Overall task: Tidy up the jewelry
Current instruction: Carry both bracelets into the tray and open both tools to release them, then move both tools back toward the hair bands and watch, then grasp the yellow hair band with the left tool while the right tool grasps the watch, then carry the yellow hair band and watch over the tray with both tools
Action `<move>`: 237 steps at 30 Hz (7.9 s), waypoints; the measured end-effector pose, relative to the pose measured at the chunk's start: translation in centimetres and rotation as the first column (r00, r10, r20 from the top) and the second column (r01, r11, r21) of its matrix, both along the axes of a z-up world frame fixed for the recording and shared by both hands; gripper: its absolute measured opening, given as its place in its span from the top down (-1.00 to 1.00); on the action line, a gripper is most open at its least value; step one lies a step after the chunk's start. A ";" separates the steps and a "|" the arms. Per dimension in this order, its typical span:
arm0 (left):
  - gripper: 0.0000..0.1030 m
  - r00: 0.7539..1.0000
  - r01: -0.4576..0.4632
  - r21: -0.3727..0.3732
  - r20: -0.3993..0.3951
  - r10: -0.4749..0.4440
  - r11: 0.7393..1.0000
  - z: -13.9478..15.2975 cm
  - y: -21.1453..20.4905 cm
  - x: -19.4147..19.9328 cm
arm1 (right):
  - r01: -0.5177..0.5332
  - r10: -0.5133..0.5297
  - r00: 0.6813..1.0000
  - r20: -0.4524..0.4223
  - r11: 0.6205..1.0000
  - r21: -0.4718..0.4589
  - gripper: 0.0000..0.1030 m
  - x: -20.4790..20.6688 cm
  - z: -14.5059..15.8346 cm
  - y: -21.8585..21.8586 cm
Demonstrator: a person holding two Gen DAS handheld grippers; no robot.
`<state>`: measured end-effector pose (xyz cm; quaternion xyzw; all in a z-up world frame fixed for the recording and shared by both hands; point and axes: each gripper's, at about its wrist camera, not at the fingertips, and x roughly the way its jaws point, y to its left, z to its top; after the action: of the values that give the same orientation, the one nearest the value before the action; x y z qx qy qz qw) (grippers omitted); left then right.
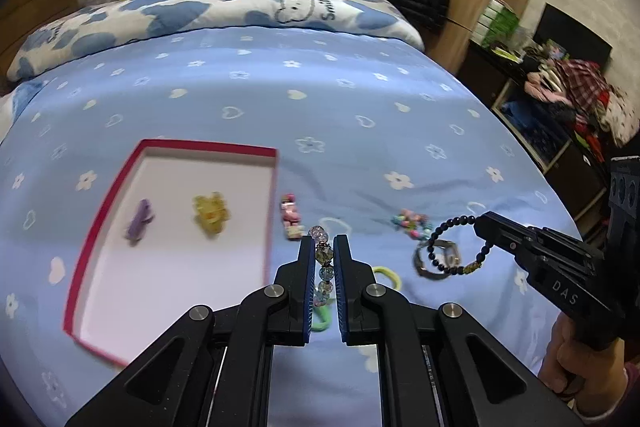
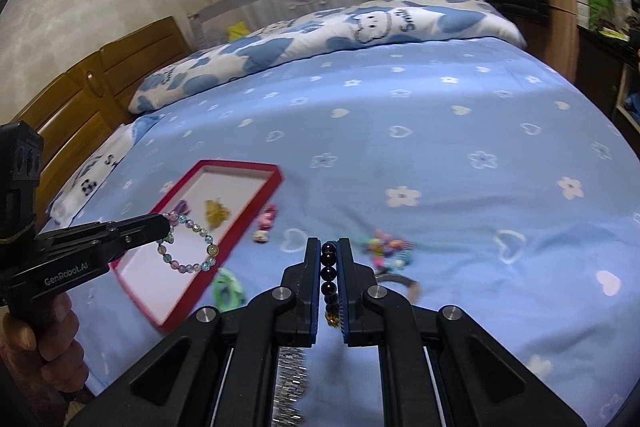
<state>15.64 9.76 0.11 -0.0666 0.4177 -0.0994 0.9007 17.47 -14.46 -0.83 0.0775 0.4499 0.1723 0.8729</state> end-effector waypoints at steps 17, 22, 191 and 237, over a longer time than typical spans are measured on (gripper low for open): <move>0.85 0.987 -0.156 -0.004 -0.025 0.156 0.988 -0.4 7.5 -0.6 | -0.198 0.199 0.980 -0.006 0.979 0.055 0.87 1.6 -0.6 11.5; 0.85 0.981 -0.188 0.000 -0.042 0.188 0.982 -1.3 9.0 0.3 | -0.247 0.249 0.968 -0.016 0.966 0.077 0.87 2.5 -1.3 15.1; 0.95 0.989 -0.121 -0.012 -0.091 0.120 0.993 -1.9 3.9 -1.0 | -0.039 0.042 0.994 -0.104 0.999 0.028 0.84 -0.3 -2.8 3.3; 0.95 0.931 -0.292 0.169 -0.174 0.320 0.941 -8.8 12.6 5.4 | -0.298 0.289 0.941 -0.177 0.954 -0.029 0.84 5.5 -9.6 19.7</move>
<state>21.05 22.31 -8.74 -0.0770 0.4960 0.0791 0.8612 22.98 5.19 -10.46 -0.0002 0.5343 0.2805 0.7974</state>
